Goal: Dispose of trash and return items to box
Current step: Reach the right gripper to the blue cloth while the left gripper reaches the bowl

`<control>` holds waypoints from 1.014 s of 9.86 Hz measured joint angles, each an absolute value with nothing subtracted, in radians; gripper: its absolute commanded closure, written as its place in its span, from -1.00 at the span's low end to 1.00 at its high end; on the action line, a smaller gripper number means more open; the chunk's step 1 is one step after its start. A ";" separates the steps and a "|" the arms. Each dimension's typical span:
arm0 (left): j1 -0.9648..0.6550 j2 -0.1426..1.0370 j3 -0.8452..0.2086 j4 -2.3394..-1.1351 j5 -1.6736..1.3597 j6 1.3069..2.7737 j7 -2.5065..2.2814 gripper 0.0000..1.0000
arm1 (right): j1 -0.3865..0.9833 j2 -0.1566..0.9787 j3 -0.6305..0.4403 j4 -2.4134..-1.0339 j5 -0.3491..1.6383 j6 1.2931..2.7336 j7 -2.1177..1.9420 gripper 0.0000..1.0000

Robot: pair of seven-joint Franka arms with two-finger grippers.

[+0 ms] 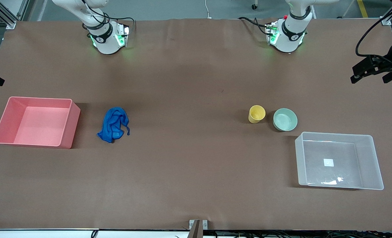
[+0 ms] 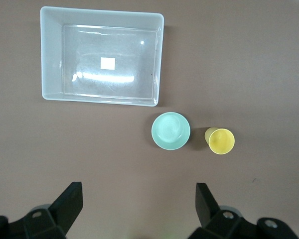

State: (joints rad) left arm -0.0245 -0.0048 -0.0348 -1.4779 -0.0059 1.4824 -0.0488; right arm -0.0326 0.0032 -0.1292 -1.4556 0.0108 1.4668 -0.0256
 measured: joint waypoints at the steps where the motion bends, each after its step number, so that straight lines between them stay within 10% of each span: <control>1: -0.024 -0.005 -0.035 -1.478 -0.006 1.482 -0.049 -1.00 | -0.033 0.003 -0.129 -1.456 0.011 1.467 -0.026 -1.00; 10: -0.025 -0.023 -0.034 -1.582 -0.006 1.530 -0.049 -1.00 | 0.046 0.079 0.006 -1.704 0.013 1.731 0.140 -1.00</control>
State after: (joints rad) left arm -0.0247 -0.0229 -0.0340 -1.5824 -0.0058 1.5296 -0.0489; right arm 0.0456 0.0795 0.0062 -1.7038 0.0130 1.7309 0.1404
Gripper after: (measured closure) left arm 0.000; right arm 0.000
